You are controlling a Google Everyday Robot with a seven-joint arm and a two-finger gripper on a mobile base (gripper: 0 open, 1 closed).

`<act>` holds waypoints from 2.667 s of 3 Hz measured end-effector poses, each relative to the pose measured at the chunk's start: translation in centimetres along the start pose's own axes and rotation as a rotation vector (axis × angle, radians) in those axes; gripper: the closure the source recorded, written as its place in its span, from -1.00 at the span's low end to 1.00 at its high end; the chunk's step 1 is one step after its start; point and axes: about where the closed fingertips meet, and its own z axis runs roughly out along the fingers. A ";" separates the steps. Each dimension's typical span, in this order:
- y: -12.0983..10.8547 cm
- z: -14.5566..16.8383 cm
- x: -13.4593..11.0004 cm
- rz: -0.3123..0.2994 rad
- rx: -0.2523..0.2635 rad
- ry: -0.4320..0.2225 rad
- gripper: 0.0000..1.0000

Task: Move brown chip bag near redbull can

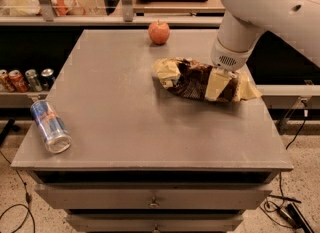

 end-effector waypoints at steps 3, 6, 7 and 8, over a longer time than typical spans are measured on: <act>-1.0 0.5 -0.5 0.022 -0.010 0.023 1.00; -3.4 -8.6 -2.1 0.086 0.203 0.134 1.00; -3.4 -8.9 -2.1 0.085 0.208 0.134 1.00; -3.6 -8.6 -2.0 0.110 0.215 0.135 1.00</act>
Offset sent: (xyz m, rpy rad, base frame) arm 0.0313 -0.0023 0.0062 -0.0848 0.0545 -0.1139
